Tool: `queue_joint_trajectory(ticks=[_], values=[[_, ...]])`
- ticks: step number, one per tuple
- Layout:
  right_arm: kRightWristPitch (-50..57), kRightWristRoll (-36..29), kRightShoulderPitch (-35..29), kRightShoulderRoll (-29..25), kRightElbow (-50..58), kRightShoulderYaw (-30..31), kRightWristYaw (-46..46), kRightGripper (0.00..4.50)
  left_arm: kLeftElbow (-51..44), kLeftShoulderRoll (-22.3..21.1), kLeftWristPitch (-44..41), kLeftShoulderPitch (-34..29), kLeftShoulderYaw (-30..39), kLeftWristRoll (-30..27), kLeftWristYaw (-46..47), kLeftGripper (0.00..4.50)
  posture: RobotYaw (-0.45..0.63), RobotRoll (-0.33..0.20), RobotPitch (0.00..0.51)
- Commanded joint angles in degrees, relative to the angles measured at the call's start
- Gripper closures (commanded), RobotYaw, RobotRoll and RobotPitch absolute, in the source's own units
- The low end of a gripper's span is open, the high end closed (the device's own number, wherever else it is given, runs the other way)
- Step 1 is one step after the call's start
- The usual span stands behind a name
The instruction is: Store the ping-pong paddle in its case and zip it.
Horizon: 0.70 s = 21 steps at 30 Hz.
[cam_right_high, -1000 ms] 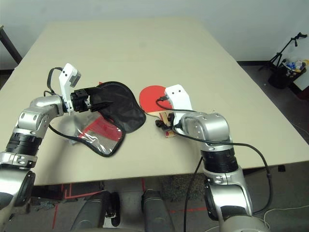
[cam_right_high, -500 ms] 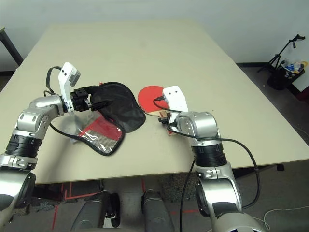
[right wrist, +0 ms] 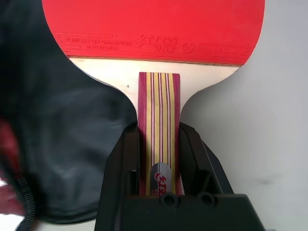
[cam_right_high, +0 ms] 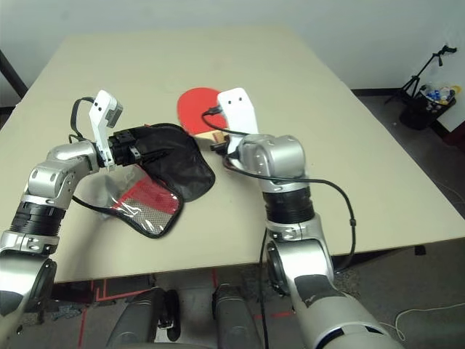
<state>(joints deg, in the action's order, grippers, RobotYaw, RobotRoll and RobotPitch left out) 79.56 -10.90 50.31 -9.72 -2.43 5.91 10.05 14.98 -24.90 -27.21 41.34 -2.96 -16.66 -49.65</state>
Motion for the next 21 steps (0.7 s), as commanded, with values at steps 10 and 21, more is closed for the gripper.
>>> queue_joint_trajectory(ticks=[10, 21], values=[[1.26, 0.05, 1.63, 3.84, -2.90, 4.06, 1.29, 3.37, -2.30, -0.63, -1.45, -0.46, 0.92, -0.65, 0.88, 0.00, -0.03, 0.000, 0.105], [-2.63, 1.14, 2.12, 5.99, -9.10, 5.22, 1.59, 3.37, -1.93, -0.25, -0.93, -0.84, 0.72, -1.06, 1.93, 0.00, -0.02, 0.000, 0.105]])
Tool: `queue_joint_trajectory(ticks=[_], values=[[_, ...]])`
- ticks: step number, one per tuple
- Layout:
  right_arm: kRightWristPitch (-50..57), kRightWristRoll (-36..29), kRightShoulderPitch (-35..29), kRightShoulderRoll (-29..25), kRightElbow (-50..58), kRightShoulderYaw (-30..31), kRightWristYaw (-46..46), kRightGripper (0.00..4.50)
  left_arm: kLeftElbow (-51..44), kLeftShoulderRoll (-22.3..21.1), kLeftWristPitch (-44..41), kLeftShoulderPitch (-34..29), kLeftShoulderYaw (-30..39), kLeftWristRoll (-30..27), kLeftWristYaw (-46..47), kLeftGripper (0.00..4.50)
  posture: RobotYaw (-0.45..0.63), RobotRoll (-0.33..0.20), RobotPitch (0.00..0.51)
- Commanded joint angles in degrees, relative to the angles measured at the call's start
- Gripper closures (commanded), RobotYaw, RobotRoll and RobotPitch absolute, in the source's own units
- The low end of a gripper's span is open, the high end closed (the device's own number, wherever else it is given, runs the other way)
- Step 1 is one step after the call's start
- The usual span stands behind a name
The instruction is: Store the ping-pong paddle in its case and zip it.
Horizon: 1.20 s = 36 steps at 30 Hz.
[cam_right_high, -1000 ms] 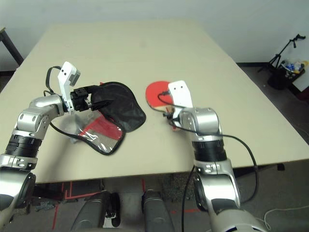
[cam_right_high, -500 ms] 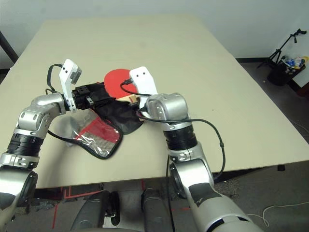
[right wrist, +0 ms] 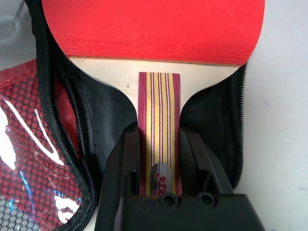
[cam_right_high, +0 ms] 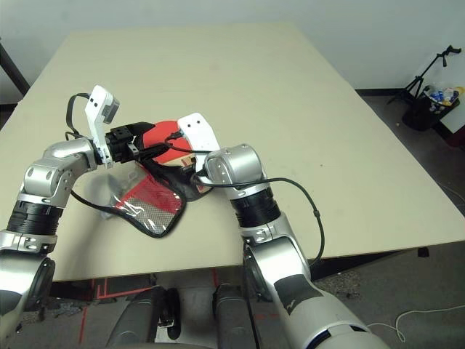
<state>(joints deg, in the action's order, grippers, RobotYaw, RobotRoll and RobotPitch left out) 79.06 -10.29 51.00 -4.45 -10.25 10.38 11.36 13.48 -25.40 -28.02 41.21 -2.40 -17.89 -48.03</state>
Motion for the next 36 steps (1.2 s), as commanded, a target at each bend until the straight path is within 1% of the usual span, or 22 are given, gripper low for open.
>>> queue_joint_trajectory(ticks=[1, 11, 31, 32, 36], values=[[-2.58, 0.64, 1.53, 0.89, -1.92, 0.74, 0.29, 3.37, -0.44, 0.30, -0.10, -0.72, 0.14, 0.14, 0.38, 0.00, -0.02, 0.000, 0.105], [-8.00, 2.39, 2.23, 2.14, -8.23, 0.99, 0.52, 3.37, -0.56, 0.09, 0.13, -1.30, 0.39, 0.05, 0.72, 0.00, -0.01, 0.000, 0.108], [-10.68, 2.98, 1.87, 2.60, -10.25, 1.14, 1.72, 3.37, 1.05, -0.22, 1.29, -0.45, 0.42, 0.37, 0.74, 0.00, 0.00, 0.000, 0.097], [-10.60, 2.75, 1.83, 2.38, -9.60, 1.05, 2.06, 2.63, 0.94, -0.37, 1.13, -0.22, 0.47, 0.30, 0.65, 0.00, 0.00, 0.000, 0.097], [-9.72, 1.57, 1.11, 0.66, -4.98, 0.53, 3.89, 1.49, 0.38, -1.66, 0.52, 0.81, 1.22, -0.14, 0.13, 0.00, 0.00, 0.000, 0.094]])
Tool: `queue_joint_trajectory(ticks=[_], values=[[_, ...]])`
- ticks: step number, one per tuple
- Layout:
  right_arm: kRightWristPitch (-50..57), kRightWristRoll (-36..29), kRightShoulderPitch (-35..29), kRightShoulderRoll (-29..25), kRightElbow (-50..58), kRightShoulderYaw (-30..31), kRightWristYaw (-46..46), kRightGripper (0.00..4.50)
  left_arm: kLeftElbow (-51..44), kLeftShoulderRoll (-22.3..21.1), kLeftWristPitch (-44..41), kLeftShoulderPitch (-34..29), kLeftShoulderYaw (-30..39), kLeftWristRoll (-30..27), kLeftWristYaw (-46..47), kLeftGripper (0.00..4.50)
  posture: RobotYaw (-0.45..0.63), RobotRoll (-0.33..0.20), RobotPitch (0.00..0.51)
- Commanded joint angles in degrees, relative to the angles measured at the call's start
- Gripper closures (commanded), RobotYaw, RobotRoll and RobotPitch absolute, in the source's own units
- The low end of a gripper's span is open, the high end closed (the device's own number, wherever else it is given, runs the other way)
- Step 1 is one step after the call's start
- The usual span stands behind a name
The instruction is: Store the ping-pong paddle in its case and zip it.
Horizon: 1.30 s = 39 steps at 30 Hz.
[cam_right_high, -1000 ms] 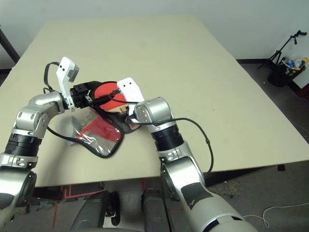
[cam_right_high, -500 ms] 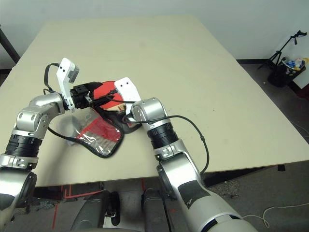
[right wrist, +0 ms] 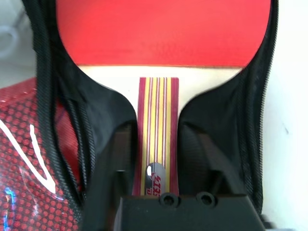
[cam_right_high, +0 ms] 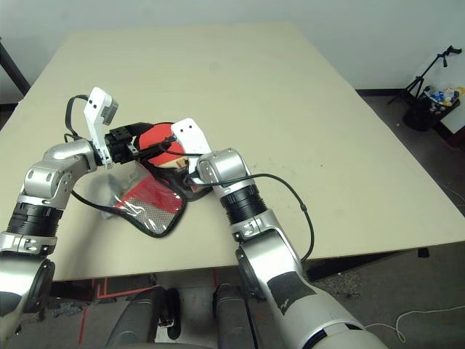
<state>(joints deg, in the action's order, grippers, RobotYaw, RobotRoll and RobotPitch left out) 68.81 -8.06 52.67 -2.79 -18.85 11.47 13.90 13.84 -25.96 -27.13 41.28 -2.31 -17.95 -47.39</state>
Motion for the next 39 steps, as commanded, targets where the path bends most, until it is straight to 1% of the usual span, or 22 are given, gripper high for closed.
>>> queue_joint_trajectory(ticks=[1, 4, 5, 6, 9, 11, 13, 16, 19, 22, 28, 31, 34, 36, 39], values=[[0.25, -1.18, -0.97, -1.80, 5.56, -0.60, 2.35, 1.13, -0.07, -1.62, -0.44, 1.05, 1.51, -0.19, -0.59, 0.00, 0.01, 0.000, 0.095], [-0.13, -4.33, -2.88, -5.65, 13.75, -2.63, 6.83, 0.12, 0.86, -4.48, -0.29, 3.03, 3.64, -0.53, -1.11, 0.00, 0.01, 0.000, 0.097], [-1.51, -5.76, -3.92, -7.08, 16.48, -3.98, 8.77, 0.02, 1.85, -5.85, 0.00, 3.99, 4.60, -0.49, -1.27, 0.00, 0.01, 0.000, 0.097], [-2.54, -6.72, -4.68, -7.99, 18.23, -4.84, 10.02, 0.02, 2.57, -6.74, 0.23, 4.62, 5.17, -0.45, -1.40, 0.00, 0.01, 0.000, 0.097], [-6.33, -8.45, -7.51, -15.07, 23.38, -5.45, 16.06, 0.02, 5.87, -10.87, 0.59, 6.45, 7.61, -0.42, -2.52, 0.00, 0.02, 0.000, 0.101], [-12.66, -10.21, -9.60, -19.46, 25.27, -6.91, 21.78, 0.02, 7.31, -14.45, 0.38, 5.62, 8.77, -0.35, -4.45, 0.00, 0.01, 0.000, 0.102], [-16.96, -12.08, -10.91, -22.00, 25.51, -8.88, 25.68, 0.02, 8.54, -17.62, 0.35, 3.85, 9.52, -0.21, -6.42, 0.00, 0.01, 0.000, 0.104], [-21.92, -13.68, -11.95, -24.32, 24.99, -10.67, 29.67, 0.02, 10.99, -21.44, 0.52, 1.29, 10.76, 0.03, -8.36, 0.00, 0.02, 0.000, 0.108], [-26.97, -15.16, -12.87, -26.23, 24.43, -11.63, 34.46, 0.02, 15.40, -25.23, 2.55, -1.26, 11.16, 1.46, -10.25, 0.00, 0.02, 0.000, 0.108], [-29.56, -16.22, -13.02, -27.05, 23.72, -11.80, 37.08, 0.02, 19.31, -27.81, 4.71, -2.98, 10.63, 2.53, -11.88, 0.00, 0.03, 0.000, 0.110], [-29.27, -18.60, -12.89, -27.55, 23.84, -11.46, 40.06, 0.02, 29.00, -30.84, 10.46, -4.21, 10.46, 5.47, -12.65, 0.00, 0.04, 0.000, 0.116], [-28.79, -19.13, -12.99, -27.69, 24.21, -11.27, 40.37, 0.02, 32.15, -31.42, 12.47, -6.31, 9.31, 7.40, -13.73, 0.00, 0.03, 0.000, 0.118], [-28.50, -19.28, -12.91, -28.13, 24.57, -10.93, 40.46, 0.02, 31.40, -30.87, 12.33, -8.51, 8.63, 8.00, -15.38, 0.00, 0.03, 0.000, 0.118], [-28.00, -19.46, -12.92, -28.65, 25.14, -10.71, 40.72, 0.02, 29.02, -29.92, 10.96, -10.09, 8.08, 7.83, -16.22, 0.00, 0.03, 0.000, 0.118], [-26.90, -19.74, -13.04, -29.69, 26.35, -10.44, 40.90, 0.02, 20.19, -27.32, 5.89, -12.60, 6.21, 6.21, -17.79, 0.00, 0.01, 0.000, 0.120]])
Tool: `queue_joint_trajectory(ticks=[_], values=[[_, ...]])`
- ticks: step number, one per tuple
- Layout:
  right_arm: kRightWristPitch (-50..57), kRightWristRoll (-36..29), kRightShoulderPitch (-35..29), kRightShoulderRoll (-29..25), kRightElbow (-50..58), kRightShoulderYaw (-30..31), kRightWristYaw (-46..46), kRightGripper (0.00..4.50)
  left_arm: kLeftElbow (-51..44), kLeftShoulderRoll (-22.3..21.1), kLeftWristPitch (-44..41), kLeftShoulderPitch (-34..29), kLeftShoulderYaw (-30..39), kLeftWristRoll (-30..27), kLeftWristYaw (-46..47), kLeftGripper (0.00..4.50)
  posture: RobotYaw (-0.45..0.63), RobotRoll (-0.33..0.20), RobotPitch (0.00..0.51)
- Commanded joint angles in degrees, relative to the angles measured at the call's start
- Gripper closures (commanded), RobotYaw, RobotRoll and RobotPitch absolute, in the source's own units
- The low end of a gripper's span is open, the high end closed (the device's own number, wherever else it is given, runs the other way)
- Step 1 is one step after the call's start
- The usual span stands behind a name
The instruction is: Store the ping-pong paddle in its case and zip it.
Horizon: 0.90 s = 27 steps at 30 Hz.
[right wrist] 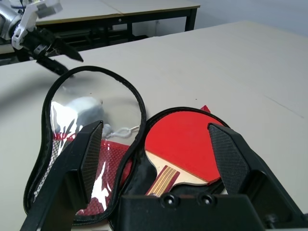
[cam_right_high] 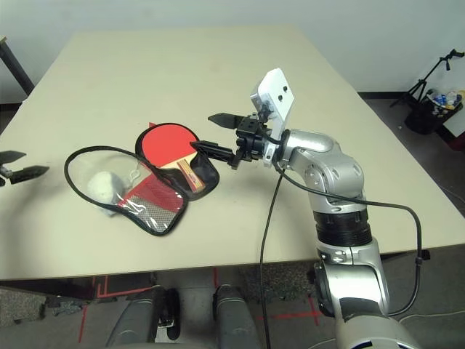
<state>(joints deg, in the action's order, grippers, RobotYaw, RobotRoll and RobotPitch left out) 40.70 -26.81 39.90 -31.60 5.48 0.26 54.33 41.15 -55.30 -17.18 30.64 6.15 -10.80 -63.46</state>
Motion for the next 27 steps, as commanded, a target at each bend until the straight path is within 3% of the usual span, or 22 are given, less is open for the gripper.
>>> queue_joint_trajectory(ticks=[1, 8, 13, 17, 27], values=[[1.40, -1.03, -0.32, -1.15, 2.29, 0.80, 0.45, 0.02, -10.75, 2.63, -6.35, -2.55, -2.89, -1.64, -2.40, 0.00, 0.01, 0.000, 0.120], [2.07, -1.09, -0.63, -1.85, 2.76, 0.32, -0.24, 0.02, -30.28, 4.49, -26.61, 2.21, -5.26, -8.93, -5.07, 0.00, 0.00, 0.000, 0.120], [2.01, -1.10, -0.60, -1.89, 3.07, -0.03, -0.96, 0.02, -32.23, 4.90, -32.73, 9.60, -7.22, -11.66, -6.57, 0.00, -0.01, 0.000, 0.117], [2.28, -1.42, -0.87, -1.84, 3.55, -0.31, -1.53, 0.02, -29.27, 7.08, -31.61, 14.37, -8.56, -11.28, -5.89, 0.00, -0.03, 0.000, 0.113], [6.87, -3.92, -1.44, -2.50, 5.77, -1.63, -4.56, 0.02, -12.38, 18.19, -15.76, 17.70, -11.29, -4.75, -1.05, 0.00, -0.07, 0.000, 0.123]])
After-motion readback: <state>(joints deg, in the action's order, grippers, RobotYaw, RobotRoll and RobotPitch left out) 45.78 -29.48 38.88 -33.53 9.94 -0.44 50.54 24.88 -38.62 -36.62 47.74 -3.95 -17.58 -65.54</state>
